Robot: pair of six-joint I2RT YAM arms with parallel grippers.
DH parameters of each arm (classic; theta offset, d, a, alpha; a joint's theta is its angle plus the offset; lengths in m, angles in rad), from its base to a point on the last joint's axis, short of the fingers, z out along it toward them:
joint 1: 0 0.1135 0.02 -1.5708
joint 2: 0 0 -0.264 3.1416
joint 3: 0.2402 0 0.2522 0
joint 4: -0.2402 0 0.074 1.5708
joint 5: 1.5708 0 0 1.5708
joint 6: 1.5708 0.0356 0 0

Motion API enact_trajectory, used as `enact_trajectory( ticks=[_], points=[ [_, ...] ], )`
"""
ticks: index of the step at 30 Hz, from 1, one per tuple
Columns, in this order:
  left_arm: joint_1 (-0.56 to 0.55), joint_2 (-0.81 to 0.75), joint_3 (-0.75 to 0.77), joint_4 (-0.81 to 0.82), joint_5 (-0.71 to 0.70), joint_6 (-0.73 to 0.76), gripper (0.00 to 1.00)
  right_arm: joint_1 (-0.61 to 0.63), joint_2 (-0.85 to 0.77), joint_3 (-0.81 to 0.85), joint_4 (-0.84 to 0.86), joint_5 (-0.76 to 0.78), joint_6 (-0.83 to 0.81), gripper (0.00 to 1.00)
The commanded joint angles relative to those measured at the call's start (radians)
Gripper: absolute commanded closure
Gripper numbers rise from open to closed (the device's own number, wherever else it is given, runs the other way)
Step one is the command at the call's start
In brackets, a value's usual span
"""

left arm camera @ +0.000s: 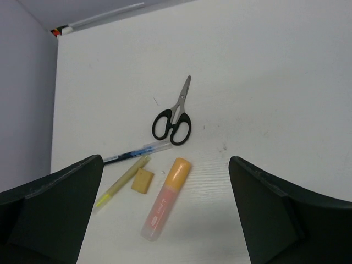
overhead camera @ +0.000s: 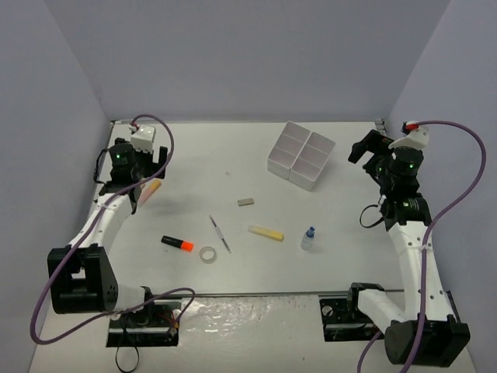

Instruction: Sort the stationery into containers

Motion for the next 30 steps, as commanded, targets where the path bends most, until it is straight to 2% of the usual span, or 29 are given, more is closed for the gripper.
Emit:
enact_trajectory(
  ticks=[1,3,5,9,12,17,20,24,30],
  points=[
    [0.008,-0.048,0.111,-0.451,0.021,0.093,0.03,0.019,-0.025,0.097,-0.322,-0.354,0.052,0.03],
    [0.01,-0.081,0.113,-0.514,0.018,0.102,0.03,0.073,-0.012,0.171,-0.486,-0.338,0.007,0.04],
    [0.008,-0.128,0.107,-0.549,0.023,0.12,0.03,0.182,0.008,0.199,-0.58,-0.295,-0.006,0.05],
    [0.008,-0.214,0.117,-0.596,0.027,0.16,0.03,0.394,0.0,0.142,-0.584,-0.197,0.093,0.07],
    [0.01,-0.247,0.119,-0.606,-0.001,0.177,0.03,0.571,-0.01,0.077,-0.589,-0.036,0.165,0.08],
    [0.008,-0.253,0.101,-0.594,-0.015,0.153,0.03,0.739,0.007,-0.035,-0.592,0.126,0.286,0.07],
    [0.008,-0.247,0.093,-0.583,-0.024,0.147,0.03,0.8,0.074,-0.06,-0.587,0.215,0.316,0.07],
    [0.008,-0.249,0.104,-0.6,-0.052,0.152,0.03,0.805,0.101,-0.088,-0.586,0.315,0.341,0.07],
    [0.008,-0.279,0.083,-0.585,-0.052,0.159,0.03,0.805,0.143,-0.135,-0.576,0.359,0.352,0.08]
  ],
)
